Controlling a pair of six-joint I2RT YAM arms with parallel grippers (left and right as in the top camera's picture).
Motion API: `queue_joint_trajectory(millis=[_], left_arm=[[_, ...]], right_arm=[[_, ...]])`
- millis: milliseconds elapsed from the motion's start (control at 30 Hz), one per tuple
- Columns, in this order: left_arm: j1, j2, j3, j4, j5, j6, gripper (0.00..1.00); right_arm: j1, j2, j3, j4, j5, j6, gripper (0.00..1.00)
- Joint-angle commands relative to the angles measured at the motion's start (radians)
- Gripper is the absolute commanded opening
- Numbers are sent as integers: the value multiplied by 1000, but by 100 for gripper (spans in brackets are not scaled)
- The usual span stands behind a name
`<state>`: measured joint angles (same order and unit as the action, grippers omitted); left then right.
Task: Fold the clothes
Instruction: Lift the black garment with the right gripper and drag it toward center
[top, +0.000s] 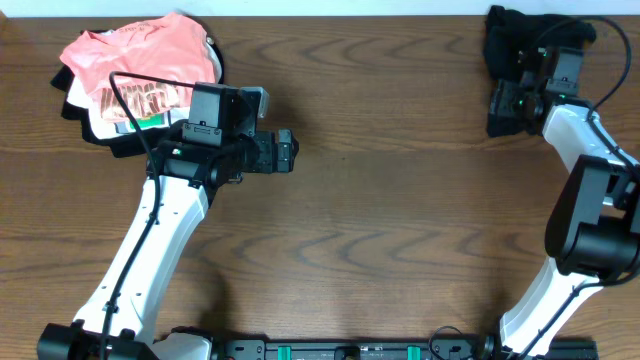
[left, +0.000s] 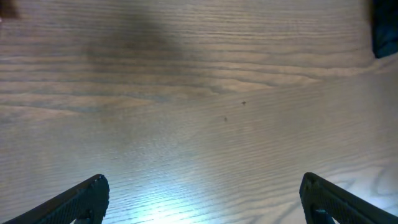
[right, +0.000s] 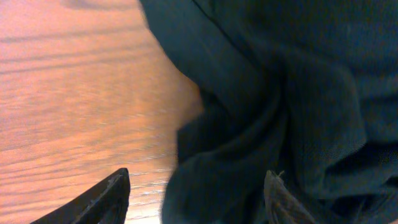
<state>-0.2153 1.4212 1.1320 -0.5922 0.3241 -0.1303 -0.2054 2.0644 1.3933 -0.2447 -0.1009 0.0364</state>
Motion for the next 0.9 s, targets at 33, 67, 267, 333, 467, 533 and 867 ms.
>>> queue_joint_trajectory(millis=[33,67,267,333,467,533,867], left_arm=[[-2,17,-3,6,-68,10,98],[-2,20,-3,6,-76,10,98],[-2,60,-3,8,-76,10,98],[-2,79,-3,10,-76,10,98],[-2,104,-3,13,-76,10,98],[-2,106,-3,19,-76,10,98],[-2,105,-2,62,-76,10,98]], right_arm=[[-5,19,16,2,109,91,64],[-5,23,16,1,125,102,63],[-4,63,16,13,157,129,55],[-3,77,16,19,157,139,45],[-3,87,16,32,156,151,21],[-2,86,17,43,156,151,8],[30,-55,20,23,119,87,1]])
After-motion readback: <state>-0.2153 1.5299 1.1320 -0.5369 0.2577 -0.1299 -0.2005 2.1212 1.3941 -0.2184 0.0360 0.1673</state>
